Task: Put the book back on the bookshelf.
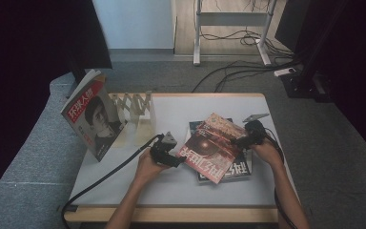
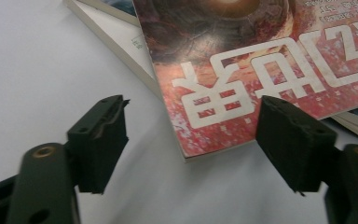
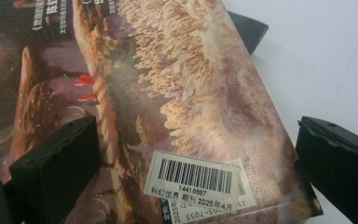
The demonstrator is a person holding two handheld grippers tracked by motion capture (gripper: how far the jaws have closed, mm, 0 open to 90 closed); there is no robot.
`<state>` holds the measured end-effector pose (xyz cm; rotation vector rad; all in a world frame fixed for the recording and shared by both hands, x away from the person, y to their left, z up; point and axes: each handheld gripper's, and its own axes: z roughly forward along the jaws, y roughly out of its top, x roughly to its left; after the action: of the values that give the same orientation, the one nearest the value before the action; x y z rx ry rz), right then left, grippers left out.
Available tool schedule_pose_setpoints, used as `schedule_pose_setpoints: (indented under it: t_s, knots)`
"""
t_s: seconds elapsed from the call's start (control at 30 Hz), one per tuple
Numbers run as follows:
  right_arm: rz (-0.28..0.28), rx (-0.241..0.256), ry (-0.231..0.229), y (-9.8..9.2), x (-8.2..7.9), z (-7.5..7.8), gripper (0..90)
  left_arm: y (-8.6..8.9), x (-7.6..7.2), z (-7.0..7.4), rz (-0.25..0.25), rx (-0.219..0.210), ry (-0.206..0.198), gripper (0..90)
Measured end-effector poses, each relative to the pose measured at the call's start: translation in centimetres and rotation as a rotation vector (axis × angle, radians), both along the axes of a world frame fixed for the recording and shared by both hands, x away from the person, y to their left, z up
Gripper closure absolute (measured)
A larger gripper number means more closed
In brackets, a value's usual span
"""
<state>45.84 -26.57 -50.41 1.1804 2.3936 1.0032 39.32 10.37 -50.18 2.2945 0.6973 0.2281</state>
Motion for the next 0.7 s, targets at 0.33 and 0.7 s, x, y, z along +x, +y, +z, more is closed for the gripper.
schedule_pose_setpoints:
  t_s: [0.33,0.7]
  knots:
    - [-0.024,-0.004,-0.014,-0.3,-2.0,0.0,1.2,-0.4,-0.7,-0.5,-0.014,0.029,0.0,15.6]
    - [-0.052,-0.01,-0.024,-0.7,-3.7,0.0,1.6,-0.5,-0.5,-0.7,0.005,0.041,-0.007,14.0]
